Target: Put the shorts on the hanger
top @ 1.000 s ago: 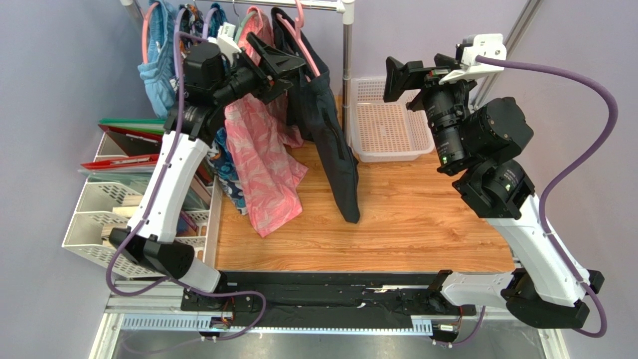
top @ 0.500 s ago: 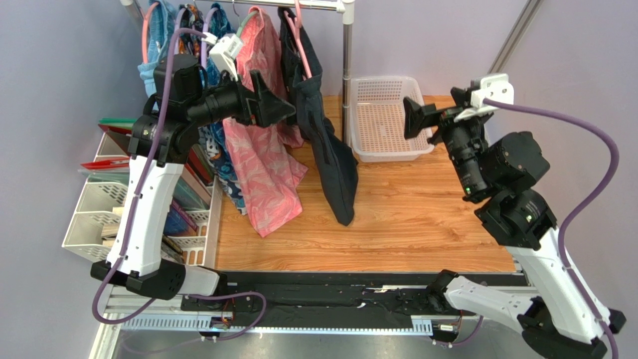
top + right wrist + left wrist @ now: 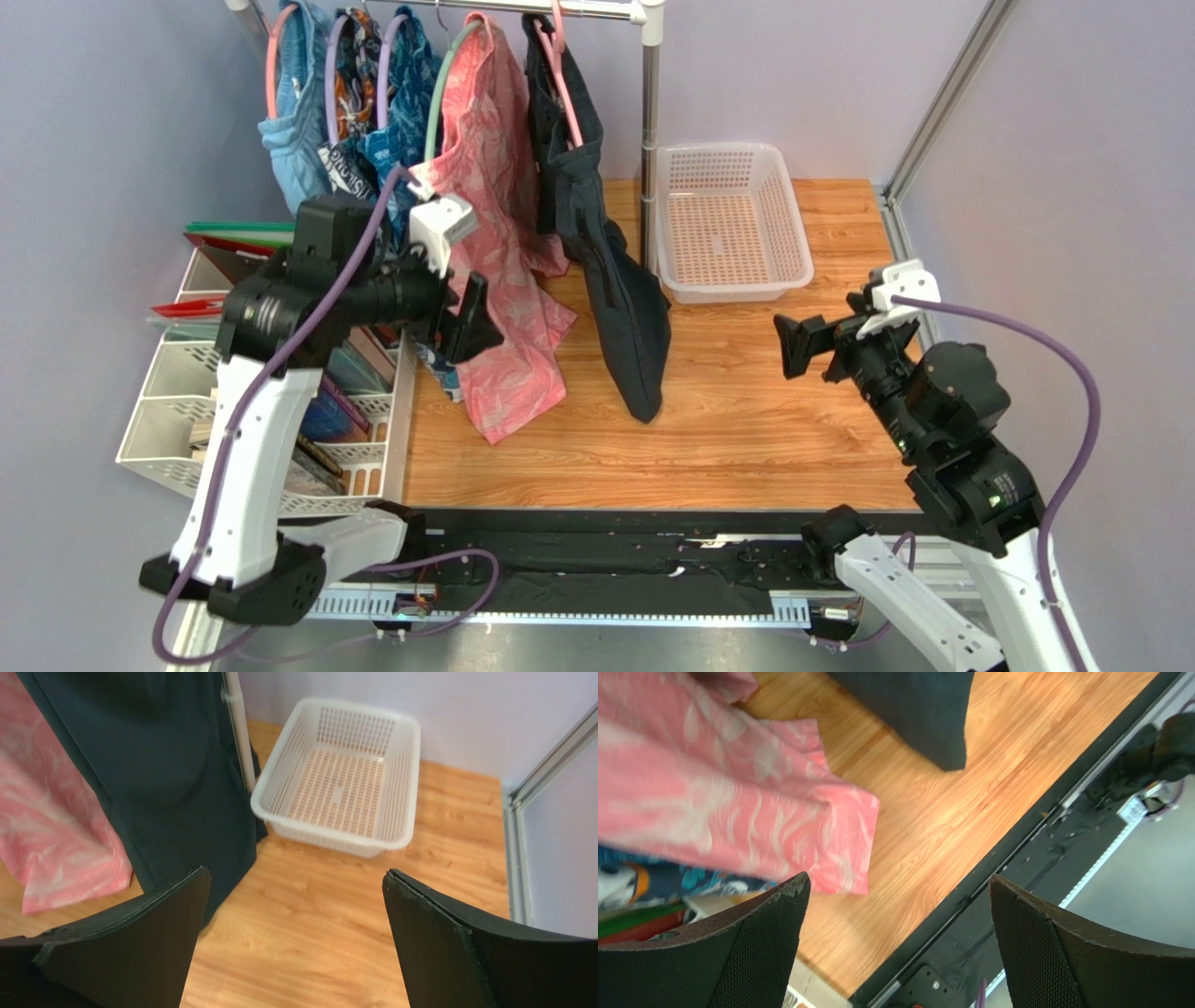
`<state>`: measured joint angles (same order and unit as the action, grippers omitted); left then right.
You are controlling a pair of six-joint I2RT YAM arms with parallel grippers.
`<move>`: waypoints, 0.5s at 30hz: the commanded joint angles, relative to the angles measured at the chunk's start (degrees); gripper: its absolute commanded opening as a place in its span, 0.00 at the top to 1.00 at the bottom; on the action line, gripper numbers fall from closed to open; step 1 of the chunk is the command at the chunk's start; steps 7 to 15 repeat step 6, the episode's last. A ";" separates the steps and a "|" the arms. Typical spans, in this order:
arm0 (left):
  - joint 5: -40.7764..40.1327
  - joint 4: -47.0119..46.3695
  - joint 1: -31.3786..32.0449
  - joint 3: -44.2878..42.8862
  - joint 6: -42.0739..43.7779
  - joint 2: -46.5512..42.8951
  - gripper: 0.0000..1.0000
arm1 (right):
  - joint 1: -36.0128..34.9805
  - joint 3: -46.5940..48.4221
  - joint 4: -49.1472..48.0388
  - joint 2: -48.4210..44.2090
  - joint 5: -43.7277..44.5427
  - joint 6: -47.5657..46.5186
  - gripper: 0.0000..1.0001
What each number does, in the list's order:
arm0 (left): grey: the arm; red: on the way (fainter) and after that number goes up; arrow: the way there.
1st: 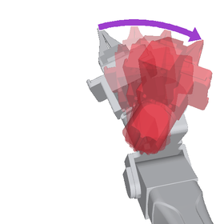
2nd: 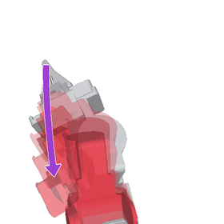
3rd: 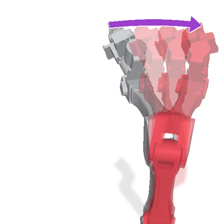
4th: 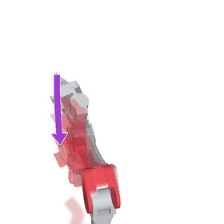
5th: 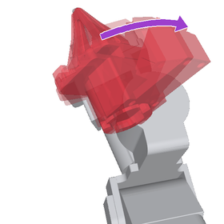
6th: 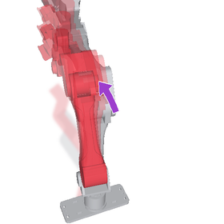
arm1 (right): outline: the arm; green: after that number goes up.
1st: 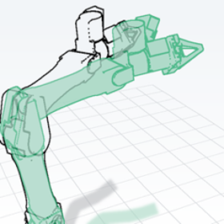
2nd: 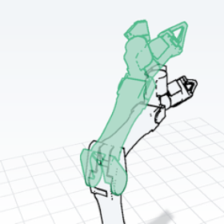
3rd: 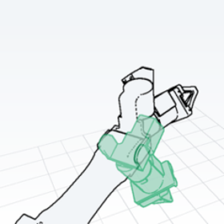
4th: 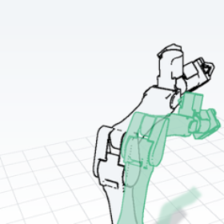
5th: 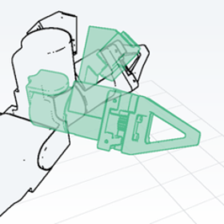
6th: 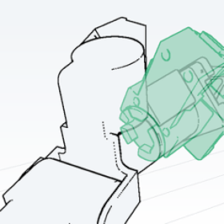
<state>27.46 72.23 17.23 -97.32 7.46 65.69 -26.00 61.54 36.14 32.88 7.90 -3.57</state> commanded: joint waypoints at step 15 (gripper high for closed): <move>-10.05 -2.09 -0.18 2.84 4.32 -8.13 0.01 | 2.88 -5.64 2.80 -5.37 -5.53 2.78 0.00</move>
